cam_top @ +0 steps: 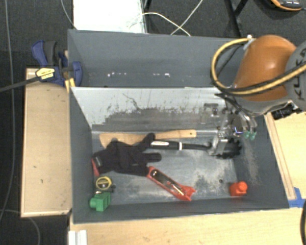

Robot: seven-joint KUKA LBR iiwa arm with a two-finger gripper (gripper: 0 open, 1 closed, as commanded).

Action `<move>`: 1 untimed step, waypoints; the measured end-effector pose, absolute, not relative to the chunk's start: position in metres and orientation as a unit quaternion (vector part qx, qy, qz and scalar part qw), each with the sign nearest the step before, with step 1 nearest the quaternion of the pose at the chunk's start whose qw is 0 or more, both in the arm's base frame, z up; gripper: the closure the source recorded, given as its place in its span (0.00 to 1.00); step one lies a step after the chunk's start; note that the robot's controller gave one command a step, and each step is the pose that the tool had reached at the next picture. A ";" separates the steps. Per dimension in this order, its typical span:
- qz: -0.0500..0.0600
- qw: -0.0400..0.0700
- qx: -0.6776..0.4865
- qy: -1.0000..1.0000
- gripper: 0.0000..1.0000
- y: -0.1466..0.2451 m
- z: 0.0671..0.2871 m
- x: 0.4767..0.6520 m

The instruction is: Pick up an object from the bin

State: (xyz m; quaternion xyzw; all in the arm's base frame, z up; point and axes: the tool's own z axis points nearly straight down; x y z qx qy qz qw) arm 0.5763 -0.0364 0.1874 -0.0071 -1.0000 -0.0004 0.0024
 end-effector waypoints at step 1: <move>0.000 -0.002 -0.006 -1.000 0.00 -0.036 0.192 0.578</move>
Offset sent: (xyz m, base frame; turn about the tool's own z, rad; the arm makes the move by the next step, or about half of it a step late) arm 0.0160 -0.0079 -0.1174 0.2116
